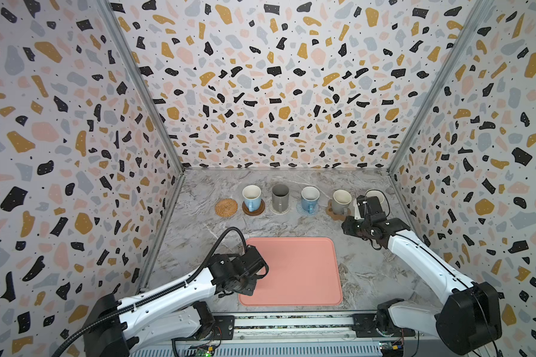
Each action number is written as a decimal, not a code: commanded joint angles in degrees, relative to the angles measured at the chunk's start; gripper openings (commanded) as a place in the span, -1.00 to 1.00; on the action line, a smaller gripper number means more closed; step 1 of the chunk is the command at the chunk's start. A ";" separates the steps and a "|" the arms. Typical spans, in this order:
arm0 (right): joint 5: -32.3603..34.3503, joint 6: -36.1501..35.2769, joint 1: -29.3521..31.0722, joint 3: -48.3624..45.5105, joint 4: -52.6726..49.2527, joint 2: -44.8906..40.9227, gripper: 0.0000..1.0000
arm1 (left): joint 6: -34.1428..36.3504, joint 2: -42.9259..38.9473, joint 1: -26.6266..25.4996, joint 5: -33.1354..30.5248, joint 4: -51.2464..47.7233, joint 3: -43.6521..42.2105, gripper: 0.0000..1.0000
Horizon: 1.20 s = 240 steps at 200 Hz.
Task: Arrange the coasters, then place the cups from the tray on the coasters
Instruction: 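Carry the pale pink mug with the left gripper toward the rattan coaster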
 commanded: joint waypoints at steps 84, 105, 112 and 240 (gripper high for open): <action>-0.42 0.94 -0.16 -0.94 -0.71 -2.00 -0.21 | -2.27 -3.30 -0.14 -5.67 6.40 -0.85 -0.78; -0.06 1.00 -0.16 -0.85 -0.83 -2.32 -0.21 | -2.29 -3.22 -0.13 -7.10 6.89 0.12 -0.80; 0.04 0.94 -0.16 -0.86 -0.94 -2.31 -0.21 | -2.24 -3.23 -0.12 -7.57 7.26 0.39 -0.80; 1.14 1.37 -0.16 -0.20 -2.29 -2.33 -0.21 | -0.54 0.07 -0.06 -13.16 16.67 4.11 -0.84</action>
